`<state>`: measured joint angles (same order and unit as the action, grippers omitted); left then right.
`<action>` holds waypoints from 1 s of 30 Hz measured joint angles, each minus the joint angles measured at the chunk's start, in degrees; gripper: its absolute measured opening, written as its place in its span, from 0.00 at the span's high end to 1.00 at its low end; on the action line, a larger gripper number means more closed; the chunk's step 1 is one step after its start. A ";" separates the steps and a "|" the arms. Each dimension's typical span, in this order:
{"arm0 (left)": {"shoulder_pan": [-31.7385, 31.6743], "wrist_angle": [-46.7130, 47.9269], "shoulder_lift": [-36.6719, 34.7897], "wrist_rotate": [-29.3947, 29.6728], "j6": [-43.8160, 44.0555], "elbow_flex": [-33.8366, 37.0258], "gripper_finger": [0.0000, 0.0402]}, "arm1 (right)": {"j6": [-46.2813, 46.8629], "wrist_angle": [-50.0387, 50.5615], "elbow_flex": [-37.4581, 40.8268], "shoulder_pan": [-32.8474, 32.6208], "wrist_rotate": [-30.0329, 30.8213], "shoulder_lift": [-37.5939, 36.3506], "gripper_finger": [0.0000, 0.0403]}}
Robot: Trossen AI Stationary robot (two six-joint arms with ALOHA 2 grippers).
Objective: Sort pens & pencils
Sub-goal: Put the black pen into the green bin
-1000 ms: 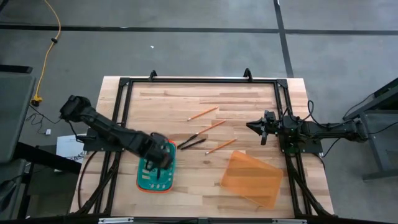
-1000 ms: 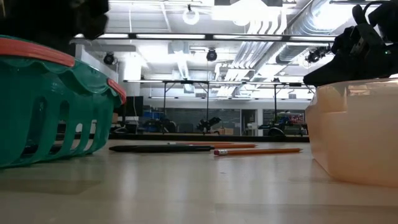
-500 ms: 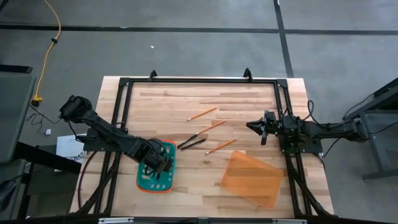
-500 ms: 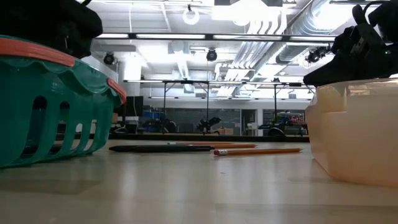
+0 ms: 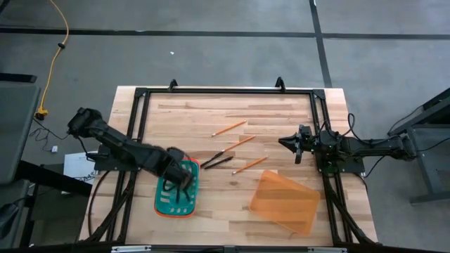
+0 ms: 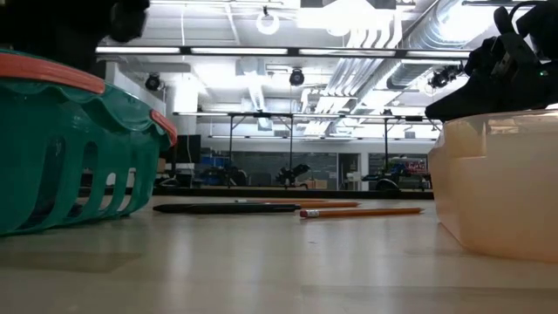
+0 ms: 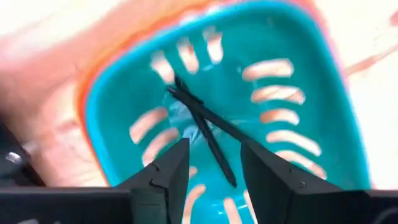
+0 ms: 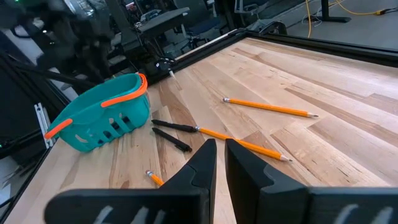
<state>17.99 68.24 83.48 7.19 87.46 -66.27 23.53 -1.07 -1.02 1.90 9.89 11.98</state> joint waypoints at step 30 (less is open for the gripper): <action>-23.34 -8.27 31.79 -3.75 -48.45 -22.56 0.69 | 0.00 0.01 0.01 0.01 0.02 0.01 0.94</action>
<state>-5.35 59.97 115.27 3.44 39.02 -88.83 23.53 -1.06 -1.01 1.91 9.91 11.99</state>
